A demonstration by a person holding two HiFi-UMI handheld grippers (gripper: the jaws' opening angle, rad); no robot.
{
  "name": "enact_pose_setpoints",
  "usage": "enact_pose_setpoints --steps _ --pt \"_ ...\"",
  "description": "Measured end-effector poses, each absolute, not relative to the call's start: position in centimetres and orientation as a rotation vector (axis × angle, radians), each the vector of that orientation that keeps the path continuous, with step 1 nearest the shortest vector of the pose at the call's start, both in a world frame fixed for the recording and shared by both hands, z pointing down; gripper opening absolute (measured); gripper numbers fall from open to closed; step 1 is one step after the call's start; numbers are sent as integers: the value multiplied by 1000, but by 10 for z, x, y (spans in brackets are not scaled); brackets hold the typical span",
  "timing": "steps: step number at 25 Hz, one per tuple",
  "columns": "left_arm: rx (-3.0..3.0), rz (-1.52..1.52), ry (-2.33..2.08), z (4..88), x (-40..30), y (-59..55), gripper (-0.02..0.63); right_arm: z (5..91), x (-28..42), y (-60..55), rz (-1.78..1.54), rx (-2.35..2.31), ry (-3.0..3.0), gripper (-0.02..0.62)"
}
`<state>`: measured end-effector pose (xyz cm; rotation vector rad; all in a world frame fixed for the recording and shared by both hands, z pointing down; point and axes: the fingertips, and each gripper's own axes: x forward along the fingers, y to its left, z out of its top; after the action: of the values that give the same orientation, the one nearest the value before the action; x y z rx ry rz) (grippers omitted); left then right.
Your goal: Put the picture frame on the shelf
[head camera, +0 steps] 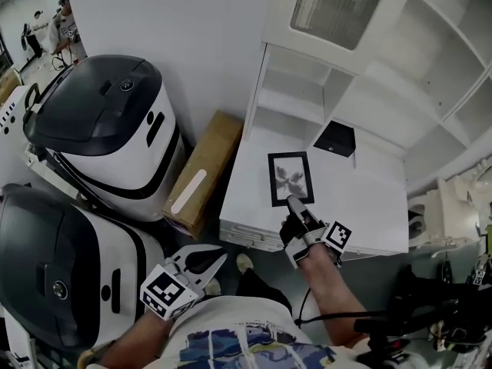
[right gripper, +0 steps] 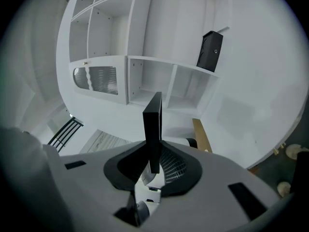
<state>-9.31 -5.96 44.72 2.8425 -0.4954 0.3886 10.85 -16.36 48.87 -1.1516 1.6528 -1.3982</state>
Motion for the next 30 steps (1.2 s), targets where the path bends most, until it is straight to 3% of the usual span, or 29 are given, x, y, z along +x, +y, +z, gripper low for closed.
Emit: enact_pose_setpoints --steps 30 --pt "2777 377 -866 432 -73 -199 21 460 164 -443 -1348 -1143 1656 86"
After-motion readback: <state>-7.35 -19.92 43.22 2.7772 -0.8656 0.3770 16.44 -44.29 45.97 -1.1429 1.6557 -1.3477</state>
